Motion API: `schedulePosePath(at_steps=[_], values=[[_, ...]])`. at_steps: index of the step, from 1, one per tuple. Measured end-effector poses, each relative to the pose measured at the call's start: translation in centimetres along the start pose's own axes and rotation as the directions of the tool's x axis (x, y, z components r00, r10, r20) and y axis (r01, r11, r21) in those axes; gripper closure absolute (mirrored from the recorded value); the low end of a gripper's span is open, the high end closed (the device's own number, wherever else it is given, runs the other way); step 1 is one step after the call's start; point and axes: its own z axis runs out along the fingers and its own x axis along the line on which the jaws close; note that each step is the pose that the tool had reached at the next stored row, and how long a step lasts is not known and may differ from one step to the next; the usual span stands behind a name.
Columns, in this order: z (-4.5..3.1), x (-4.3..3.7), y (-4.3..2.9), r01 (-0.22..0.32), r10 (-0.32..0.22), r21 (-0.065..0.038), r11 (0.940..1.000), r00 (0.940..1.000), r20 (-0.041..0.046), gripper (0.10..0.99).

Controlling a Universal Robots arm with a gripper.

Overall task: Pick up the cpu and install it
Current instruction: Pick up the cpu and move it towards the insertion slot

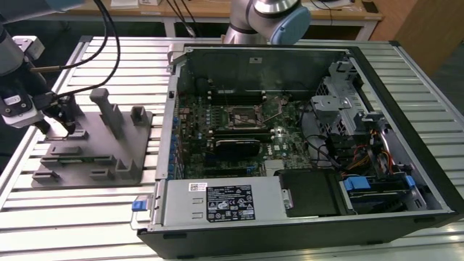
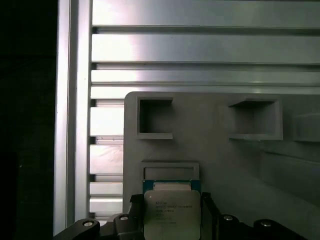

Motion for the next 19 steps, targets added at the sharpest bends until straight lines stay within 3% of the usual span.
schedulePosePath(at_steps=[19], values=[[-4.65, -0.08, 0.19, 0.000, 0.000, 0.000, 1.0000, 1.0000, 0.0000, 0.541]])
